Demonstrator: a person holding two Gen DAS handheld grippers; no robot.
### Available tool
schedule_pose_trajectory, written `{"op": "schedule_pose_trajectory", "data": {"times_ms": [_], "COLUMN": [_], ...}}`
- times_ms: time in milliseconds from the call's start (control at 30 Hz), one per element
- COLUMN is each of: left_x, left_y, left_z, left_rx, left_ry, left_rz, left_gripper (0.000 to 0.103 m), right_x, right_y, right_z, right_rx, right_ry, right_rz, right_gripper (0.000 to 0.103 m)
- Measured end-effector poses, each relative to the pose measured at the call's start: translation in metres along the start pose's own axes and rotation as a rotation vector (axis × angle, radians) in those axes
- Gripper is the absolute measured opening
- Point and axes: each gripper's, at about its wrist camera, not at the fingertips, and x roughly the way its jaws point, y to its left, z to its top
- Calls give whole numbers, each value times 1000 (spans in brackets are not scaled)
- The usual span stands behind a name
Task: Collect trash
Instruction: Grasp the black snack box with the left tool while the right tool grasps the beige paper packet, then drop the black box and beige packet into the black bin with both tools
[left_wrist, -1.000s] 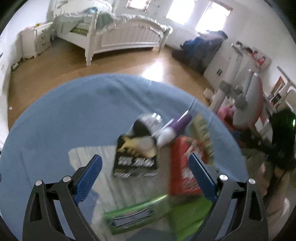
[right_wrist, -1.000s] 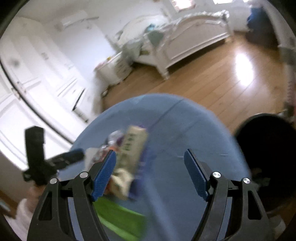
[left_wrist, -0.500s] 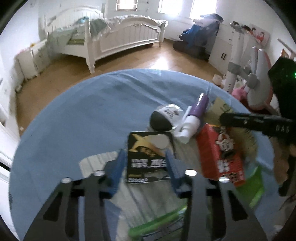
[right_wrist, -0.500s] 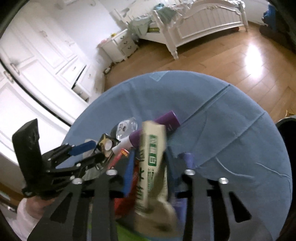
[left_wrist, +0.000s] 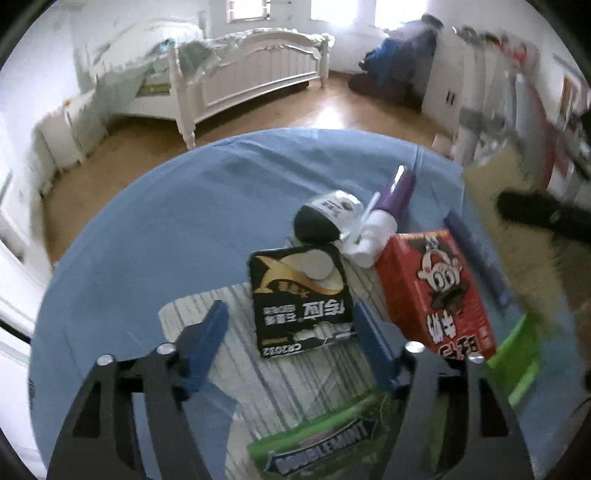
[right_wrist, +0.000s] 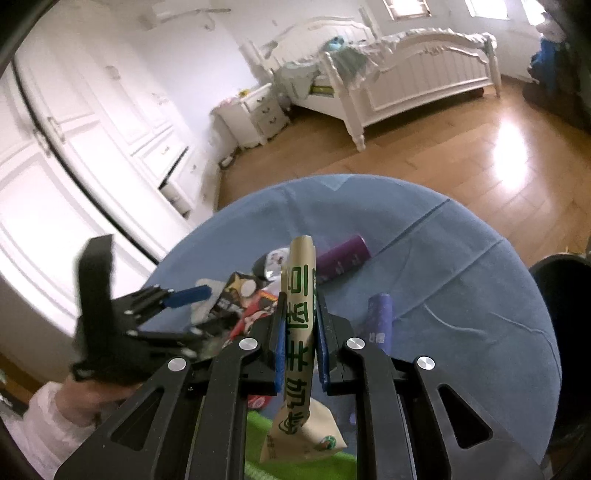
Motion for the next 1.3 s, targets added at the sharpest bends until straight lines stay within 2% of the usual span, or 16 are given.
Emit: {"op": "schedule_pose_trajectory", "data": {"times_ms": [67,167,200,300,400,567,667,833,933,1033,1167,1233,1300], "left_x": [4,11,12,8,4,-15,-42,-83,-90,-84,-61,-33,-13], "left_y": [-4,-7,-5,3,10,30,20,-29,-66,-110,-169,-195,-209], "left_z": [4,11,13,14,9,3,16,53,81,106,130,140,142], "left_rx": [-9,-17,-22,-34,-39,-134,-134,-93,-76,-61,-11,-30,-51], "left_ry": [17,14,2,-35,-51,-102,-172,-277,-297,-288,-274,-212,-165], "left_rz": [-1,17,17,33,7,-58,-113,-274,-407,-531,-623,-692,-725], "left_gripper": [86,89,87,58,58,58,58,58,58,58,58,58,58], "right_x": [-7,-9,-10,-13,-16,-26,-38,-82,-115,-142,-162,-162,-158], "right_y": [-1,-3,-5,-7,-11,-20,-27,-53,-78,-107,-156,-186,-217], "right_z": [-3,-8,-9,-14,-17,-12,-10,-3,0,-4,-14,-22,-30], "right_rx": [-8,0,2,2,5,25,34,62,79,88,134,165,210], "right_ry": [-6,-9,-8,-5,-11,-57,-101,-231,-306,-351,-361,-340,-310], "right_rz": [-8,-5,-7,-13,-12,14,17,-52,-146,-261,-373,-423,-435], "right_gripper": [14,14,14,14,14,14,14,14,14,14,14,14,14]}}
